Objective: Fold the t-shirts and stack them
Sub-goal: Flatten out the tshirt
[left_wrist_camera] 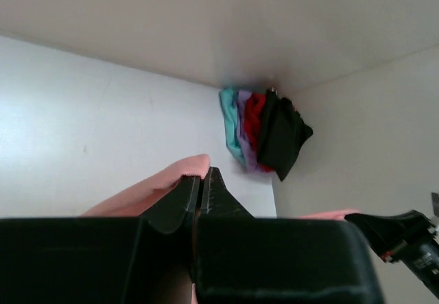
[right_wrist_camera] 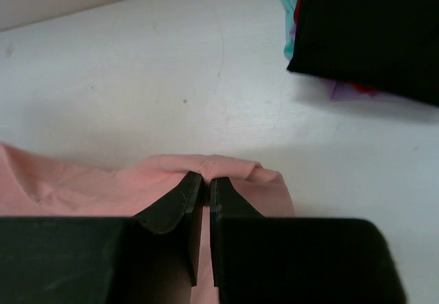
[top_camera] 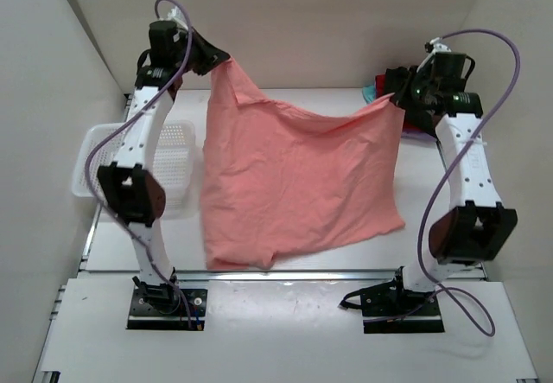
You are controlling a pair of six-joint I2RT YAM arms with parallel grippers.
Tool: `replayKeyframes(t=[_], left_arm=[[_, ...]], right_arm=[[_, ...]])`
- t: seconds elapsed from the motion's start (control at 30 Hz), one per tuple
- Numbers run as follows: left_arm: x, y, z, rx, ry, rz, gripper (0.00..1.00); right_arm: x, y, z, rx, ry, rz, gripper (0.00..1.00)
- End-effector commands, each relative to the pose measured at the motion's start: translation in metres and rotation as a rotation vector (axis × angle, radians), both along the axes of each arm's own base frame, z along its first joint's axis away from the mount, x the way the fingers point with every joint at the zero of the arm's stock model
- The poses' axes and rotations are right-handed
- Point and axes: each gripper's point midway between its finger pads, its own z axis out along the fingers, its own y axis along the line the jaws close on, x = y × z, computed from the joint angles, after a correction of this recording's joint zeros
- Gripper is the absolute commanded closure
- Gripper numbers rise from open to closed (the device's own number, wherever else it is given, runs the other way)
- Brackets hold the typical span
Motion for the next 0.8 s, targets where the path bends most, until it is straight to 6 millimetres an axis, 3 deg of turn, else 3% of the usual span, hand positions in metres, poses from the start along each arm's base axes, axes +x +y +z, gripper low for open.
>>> replayKeyframes(t=[0.0, 0.07, 0.1, 0.13, 0.17, 0.2, 0.23, 0.27, 0.33, 0.37, 0.4, 0.43, 0.47, 0.5, 0.53, 0.57, 0.6, 0.63, 0.67, 0.7, 0.73, 0.77], left_arm=[[0.005, -0.001, 0.101, -0.05, -0.234, -0.052, 1.0], [0.002, 0.008, 0.159, -0.117, -0.372, -0.034, 1.0], [0.002, 0.018, 0.165, -0.151, -0.377, -0.023, 1.0], [-0.012, 0.027, 0.193, -0.178, -0.444, -0.007, 1.0], [-0.009, 0.027, 0.18, -0.185, -0.416, 0.0, 1.0], [-0.02, 0.032, 0.187, -0.177, -0.445, 0.007, 1.0], [-0.038, 0.036, 0.207, -0.178, -0.495, 0.022, 1.0], [-0.039, 0.039, 0.2, -0.162, -0.478, 0.033, 1.0], [-0.063, 0.038, 0.203, -0.124, -0.468, 0.018, 1.0], [-0.068, 0.034, 0.183, -0.103, -0.412, 0.001, 1.0], [-0.071, 0.028, 0.171, -0.098, -0.38, -0.029, 1.0], [-0.089, 0.023, 0.176, -0.095, -0.392, -0.05, 1.0], [-0.087, 0.015, 0.144, -0.099, -0.324, -0.076, 1.0], [-0.1, 0.01, 0.119, -0.112, -0.269, -0.086, 1.0], [-0.121, 0.003, 0.123, -0.142, -0.285, -0.122, 1.0], [-0.12, -0.001, 0.081, -0.154, -0.209, -0.128, 1.0], [-0.138, -0.009, 0.052, -0.181, -0.139, -0.155, 1.0], [-0.156, -0.01, 0.049, -0.203, -0.124, -0.164, 1.0], [-0.176, -0.019, 0.016, -0.211, -0.048, -0.198, 1.0], [-0.194, -0.022, -0.019, -0.22, 0.038, -0.203, 1.0], [-0.204, -0.023, -0.031, -0.226, 0.064, -0.21, 1.0], [-0.223, -0.026, -0.061, -0.235, 0.13, -0.221, 1.0]], right_arm=[[0.036, 0.004, 0.097, -0.024, -0.283, 0.029, 1.0], [0.04, 0.005, 0.148, -0.043, -0.398, 0.028, 1.0], [0.044, 0.001, 0.147, -0.04, -0.393, 0.029, 1.0], [0.043, -0.004, 0.164, -0.035, -0.426, 0.019, 1.0], [0.043, -0.005, 0.165, -0.032, -0.427, 0.028, 1.0], [0.043, -0.008, 0.166, -0.024, -0.426, 0.024, 1.0], [0.04, -0.013, 0.167, -0.029, -0.427, 0.008, 1.0], [0.041, -0.018, 0.155, -0.025, -0.402, 0.009, 1.0], [0.034, -0.028, 0.143, -0.014, -0.369, -0.01, 1.0], [0.025, -0.031, 0.141, -0.012, -0.368, -0.013, 1.0], [0.025, -0.032, 0.122, 0.0, -0.322, -0.02, 1.0], [0.02, -0.035, 0.118, -0.005, -0.314, -0.026, 0.99], [0.015, -0.035, 0.103, -0.002, -0.284, -0.021, 1.0], [0.008, -0.034, 0.084, 0.01, -0.246, -0.019, 1.0], [0.005, -0.036, 0.07, 0.012, -0.215, -0.021, 1.0], [-0.005, -0.036, 0.058, 0.015, -0.19, -0.02, 1.0], [-0.014, -0.033, 0.034, 0.034, -0.141, -0.015, 1.0], [-0.021, -0.03, 0.025, 0.037, -0.122, -0.011, 1.0], [-0.036, -0.024, 0.016, 0.043, -0.108, -0.001, 1.0], [-0.045, -0.022, -0.01, 0.047, -0.053, 0.005, 1.0], [-0.052, -0.021, -0.023, 0.05, -0.024, 0.003, 0.99], [-0.067, -0.017, -0.04, 0.054, 0.016, 0.004, 1.0]])
